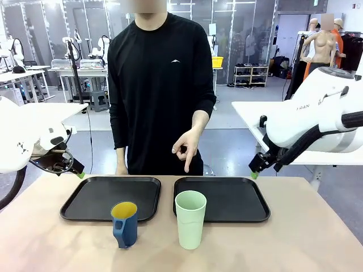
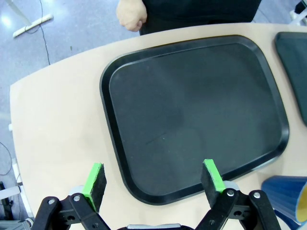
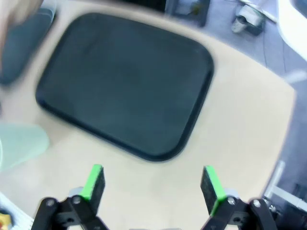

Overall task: Sort and store the cups by type.
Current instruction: Pick up the Reusable plastic cup.

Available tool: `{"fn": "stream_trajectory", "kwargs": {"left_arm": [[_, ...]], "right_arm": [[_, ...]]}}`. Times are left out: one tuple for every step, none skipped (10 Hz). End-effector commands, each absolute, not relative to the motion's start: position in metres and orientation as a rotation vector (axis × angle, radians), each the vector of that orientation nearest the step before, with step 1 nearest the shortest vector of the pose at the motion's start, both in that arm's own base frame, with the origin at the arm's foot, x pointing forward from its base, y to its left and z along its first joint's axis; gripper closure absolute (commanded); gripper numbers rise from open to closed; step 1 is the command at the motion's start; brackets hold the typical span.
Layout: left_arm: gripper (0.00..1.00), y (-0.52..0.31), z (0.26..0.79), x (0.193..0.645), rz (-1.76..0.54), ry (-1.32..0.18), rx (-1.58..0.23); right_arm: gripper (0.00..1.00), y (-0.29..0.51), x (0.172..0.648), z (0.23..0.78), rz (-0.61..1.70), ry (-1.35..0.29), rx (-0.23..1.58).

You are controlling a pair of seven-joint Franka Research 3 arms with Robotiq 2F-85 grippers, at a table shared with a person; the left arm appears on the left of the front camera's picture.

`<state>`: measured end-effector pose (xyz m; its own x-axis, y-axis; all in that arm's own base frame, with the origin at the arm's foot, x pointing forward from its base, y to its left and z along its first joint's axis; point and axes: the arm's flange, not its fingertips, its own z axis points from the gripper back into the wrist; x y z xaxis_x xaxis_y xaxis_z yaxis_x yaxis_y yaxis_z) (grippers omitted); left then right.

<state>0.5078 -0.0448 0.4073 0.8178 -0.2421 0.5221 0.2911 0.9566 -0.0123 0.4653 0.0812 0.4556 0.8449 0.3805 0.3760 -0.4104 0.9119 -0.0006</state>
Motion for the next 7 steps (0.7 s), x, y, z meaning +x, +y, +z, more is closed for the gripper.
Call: {"fn": "stream_trajectory", "kwargs": {"left_arm": [[0.00,-0.045,0.408,0.508,-0.285,-0.546,-0.093],[0.00,-0.045,0.408,0.508,-0.285,-0.546,-0.093],[0.00,-0.045,0.408,0.508,-0.285,-0.546,-0.093],[0.00,-0.045,0.408,0.508,-0.285,-0.546,-0.093],[0.00,-0.045,0.408,0.508,-0.285,-0.546,-0.093],[0.00,-0.045,0.408,0.508,-0.285,-0.546,-0.093],[0.00,-0.045,0.408,0.508,-0.285,-0.546,-0.093]], "right_arm": [[0.00,0.070,0.459,0.471,0.691,-0.331,-0.058],[0.00,0.069,0.457,0.473,0.781,-0.333,-0.142],[0.00,0.069,0.452,0.474,0.905,-0.337,-0.221],[0.00,0.070,0.448,0.475,0.994,-0.317,-0.241],[0.00,0.074,0.442,0.474,1.127,-0.292,-0.243],[0.00,0.077,0.438,0.472,1.224,-0.261,-0.208],[0.00,0.078,0.432,0.471,1.321,-0.233,-0.182]]}}
